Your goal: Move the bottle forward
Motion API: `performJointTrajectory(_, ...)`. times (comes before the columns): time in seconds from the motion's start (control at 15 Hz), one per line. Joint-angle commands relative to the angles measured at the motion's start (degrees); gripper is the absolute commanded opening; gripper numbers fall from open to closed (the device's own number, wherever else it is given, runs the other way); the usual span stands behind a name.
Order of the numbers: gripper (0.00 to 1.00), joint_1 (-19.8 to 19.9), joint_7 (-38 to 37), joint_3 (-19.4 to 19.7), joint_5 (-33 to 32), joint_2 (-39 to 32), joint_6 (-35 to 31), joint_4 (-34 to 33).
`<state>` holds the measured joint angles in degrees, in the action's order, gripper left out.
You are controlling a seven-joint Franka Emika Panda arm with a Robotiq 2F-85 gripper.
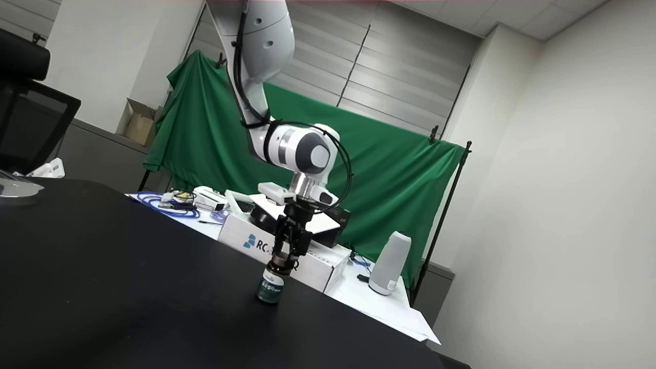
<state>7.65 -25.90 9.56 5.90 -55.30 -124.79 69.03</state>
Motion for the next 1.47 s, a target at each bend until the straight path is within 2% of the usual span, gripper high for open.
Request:
performJointTrajectory(0.0, 0.51, -0.7, -1.0, 0.6, 0.1, 3.7, -0.4, 5.0)
performJointTrajectory(0.13, 0.39, -0.9, 1.9, 0.9, -1.4, 4.6, -3.6, 7.2)
performJointTrajectory(0.2, 0.36, -0.5, 4.6, 0.1, -1.6, 5.3, -4.7, 8.3)
performJointTrajectory(0.47, 0.36, -0.9, 13.7, -1.0, -3.5, 9.2, -9.2, 14.1)
performJointTrajectory(0.87, 0.36, -0.4, 25.5, -4.9, -3.1, 17.2, -8.2, 21.8)
performJointTrajectory(1.2, 0.36, -0.1, 35.3, -6.8, -4.3, 26.3, -9.5, 34.4)
performJointTrajectory(1.4, 0.36, -0.8, 38.8, -6.3, -7.5, 31.1, -12.6, 43.1)
